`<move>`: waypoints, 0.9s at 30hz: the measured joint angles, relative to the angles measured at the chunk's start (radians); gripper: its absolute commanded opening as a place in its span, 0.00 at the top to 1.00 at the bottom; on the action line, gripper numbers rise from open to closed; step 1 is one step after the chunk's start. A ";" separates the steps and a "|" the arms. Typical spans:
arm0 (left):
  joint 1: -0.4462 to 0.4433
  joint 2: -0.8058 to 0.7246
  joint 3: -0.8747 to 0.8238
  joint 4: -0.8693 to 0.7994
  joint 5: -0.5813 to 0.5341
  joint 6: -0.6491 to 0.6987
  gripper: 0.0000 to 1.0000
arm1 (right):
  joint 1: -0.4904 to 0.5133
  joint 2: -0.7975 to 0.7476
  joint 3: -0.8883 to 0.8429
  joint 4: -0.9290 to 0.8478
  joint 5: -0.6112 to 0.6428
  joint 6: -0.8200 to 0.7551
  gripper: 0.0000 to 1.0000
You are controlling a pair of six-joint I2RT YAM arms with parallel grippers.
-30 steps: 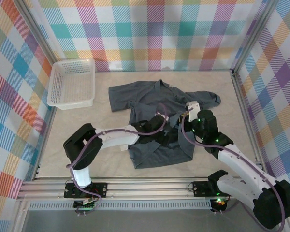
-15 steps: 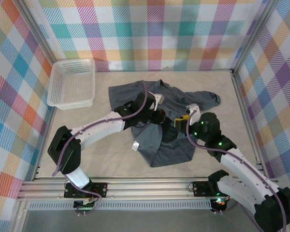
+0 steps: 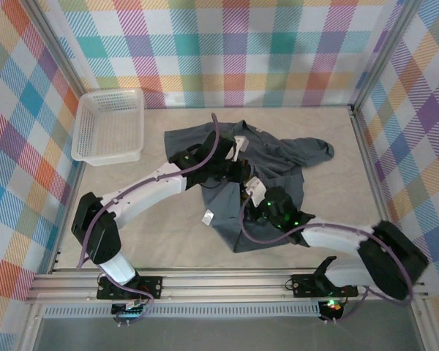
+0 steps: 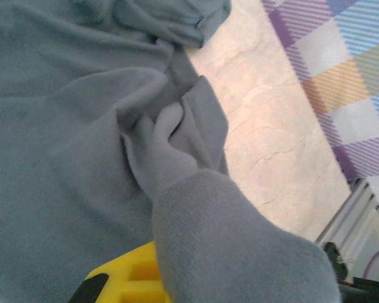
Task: Fold the inside-out t-shirt
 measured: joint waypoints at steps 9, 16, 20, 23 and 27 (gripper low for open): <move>0.001 0.006 0.216 -0.101 0.128 -0.018 1.00 | -0.196 0.215 0.220 0.101 0.027 -0.226 1.00; 0.004 0.012 0.381 -0.128 0.174 -0.024 1.00 | -0.304 0.277 0.475 -0.152 -0.251 0.006 1.00; 0.005 0.012 0.396 -0.115 0.193 -0.045 1.00 | -0.351 0.386 0.580 -0.231 -0.480 0.176 1.00; 0.005 0.011 0.396 -0.113 0.192 -0.051 1.00 | -0.367 0.510 0.673 -0.331 -0.589 0.273 1.00; 0.004 0.007 0.397 -0.103 0.190 -0.051 1.00 | -0.373 0.524 0.689 -0.424 -0.655 0.409 0.97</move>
